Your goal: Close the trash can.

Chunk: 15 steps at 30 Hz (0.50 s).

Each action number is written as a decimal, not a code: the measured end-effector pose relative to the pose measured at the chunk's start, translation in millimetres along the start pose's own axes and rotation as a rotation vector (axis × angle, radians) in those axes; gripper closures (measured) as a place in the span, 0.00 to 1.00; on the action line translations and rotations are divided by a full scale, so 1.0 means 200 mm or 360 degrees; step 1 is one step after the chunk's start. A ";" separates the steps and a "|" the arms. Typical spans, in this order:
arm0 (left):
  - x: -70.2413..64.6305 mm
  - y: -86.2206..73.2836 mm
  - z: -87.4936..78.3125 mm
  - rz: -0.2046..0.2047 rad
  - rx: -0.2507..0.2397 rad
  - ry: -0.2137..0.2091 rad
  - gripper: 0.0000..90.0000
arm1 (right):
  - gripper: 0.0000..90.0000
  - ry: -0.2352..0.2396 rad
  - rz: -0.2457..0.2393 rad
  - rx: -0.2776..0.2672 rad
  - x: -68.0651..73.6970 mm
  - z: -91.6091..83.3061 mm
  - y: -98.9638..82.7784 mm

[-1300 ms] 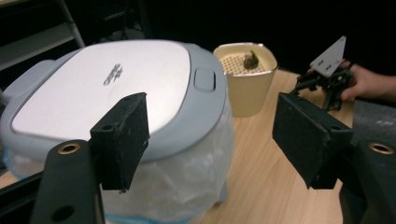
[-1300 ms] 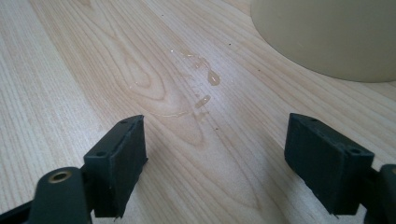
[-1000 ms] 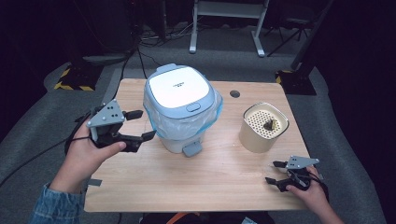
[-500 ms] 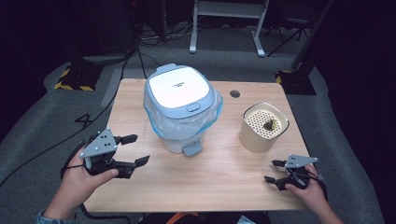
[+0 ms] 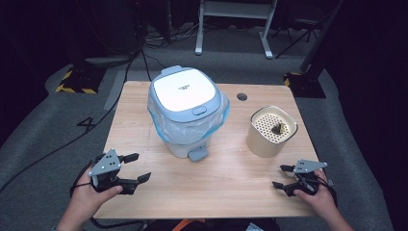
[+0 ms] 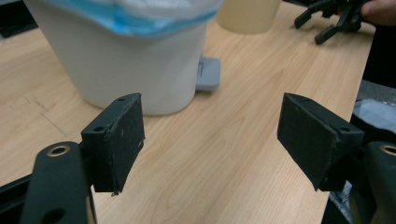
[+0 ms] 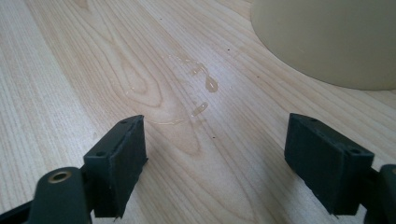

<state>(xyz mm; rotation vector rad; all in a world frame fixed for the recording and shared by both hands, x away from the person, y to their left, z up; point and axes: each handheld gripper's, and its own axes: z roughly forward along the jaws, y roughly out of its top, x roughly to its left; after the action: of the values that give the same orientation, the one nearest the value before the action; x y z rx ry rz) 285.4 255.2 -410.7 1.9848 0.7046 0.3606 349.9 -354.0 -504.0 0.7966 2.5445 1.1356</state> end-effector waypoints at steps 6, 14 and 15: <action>0.04 -0.13 0.06 -0.0066 0.0031 -0.0001 0.25 | 0.23 0.0000 0.0000 -0.0001 0.00 0.00 0.00; 0.09 -0.28 0.13 -0.0096 0.0199 0.0009 0.24 | 0.23 -0.0002 -0.0002 -0.0001 0.00 0.00 0.00; 0.10 -0.29 0.13 -0.0101 0.0222 0.0012 0.24 | 0.23 -0.0002 -0.0003 -0.0001 0.00 0.00 0.00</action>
<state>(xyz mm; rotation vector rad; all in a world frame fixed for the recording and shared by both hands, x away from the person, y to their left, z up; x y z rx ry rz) 295.8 270.0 -475.5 2.0874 0.8145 0.2880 349.9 -353.8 -504.1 0.7942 2.5432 1.1354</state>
